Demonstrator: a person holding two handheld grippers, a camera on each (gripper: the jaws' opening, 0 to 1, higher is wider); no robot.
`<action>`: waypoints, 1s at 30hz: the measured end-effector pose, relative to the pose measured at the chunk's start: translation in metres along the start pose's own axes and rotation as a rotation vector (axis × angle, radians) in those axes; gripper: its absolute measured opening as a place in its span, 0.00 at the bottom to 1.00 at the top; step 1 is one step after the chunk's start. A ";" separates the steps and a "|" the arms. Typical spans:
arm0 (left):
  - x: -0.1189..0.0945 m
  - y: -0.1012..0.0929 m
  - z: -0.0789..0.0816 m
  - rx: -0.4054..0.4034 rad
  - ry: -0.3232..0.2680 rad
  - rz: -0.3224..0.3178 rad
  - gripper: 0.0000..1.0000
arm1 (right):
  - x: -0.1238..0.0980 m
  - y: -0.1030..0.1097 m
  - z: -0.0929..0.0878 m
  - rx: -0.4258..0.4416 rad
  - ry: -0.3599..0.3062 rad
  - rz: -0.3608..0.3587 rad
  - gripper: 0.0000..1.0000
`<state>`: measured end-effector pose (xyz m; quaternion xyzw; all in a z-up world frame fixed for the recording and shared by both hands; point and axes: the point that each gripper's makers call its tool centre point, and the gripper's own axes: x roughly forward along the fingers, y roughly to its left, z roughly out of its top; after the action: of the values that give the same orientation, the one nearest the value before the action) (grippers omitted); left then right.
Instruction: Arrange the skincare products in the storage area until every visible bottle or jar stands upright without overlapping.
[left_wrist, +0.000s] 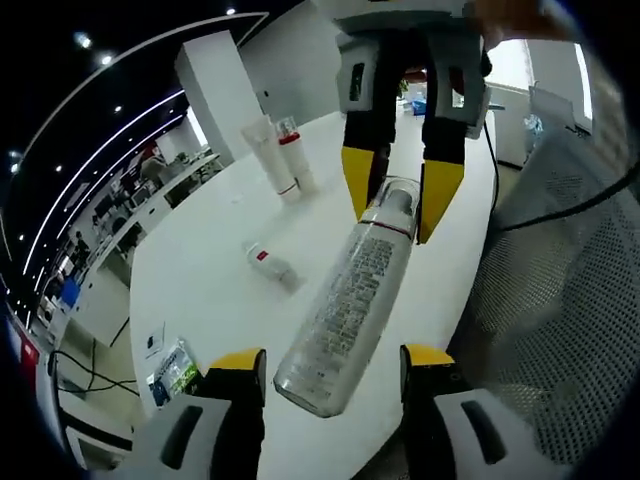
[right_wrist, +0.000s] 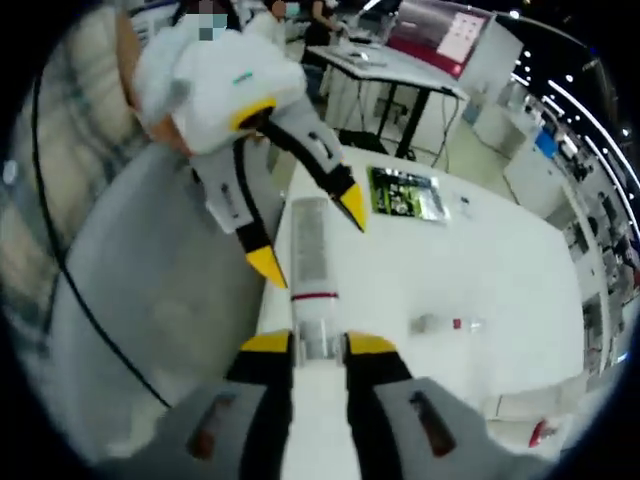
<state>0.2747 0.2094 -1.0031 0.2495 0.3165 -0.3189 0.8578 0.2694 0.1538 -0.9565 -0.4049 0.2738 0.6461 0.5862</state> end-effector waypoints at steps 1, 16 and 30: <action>0.000 -0.001 0.000 0.004 0.000 -0.006 0.54 | -0.001 0.001 0.002 -0.008 -0.002 0.000 0.16; -0.001 -0.014 0.005 0.024 -0.015 -0.064 0.41 | -0.004 0.012 0.021 -0.127 -0.012 0.017 0.16; -0.012 -0.026 0.027 0.012 -0.127 -0.118 0.34 | -0.014 0.013 -0.001 -0.140 0.070 -0.017 0.16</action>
<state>0.2600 0.1798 -0.9826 0.2146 0.2735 -0.3858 0.8546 0.2567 0.1439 -0.9470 -0.4695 0.2449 0.6441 0.5520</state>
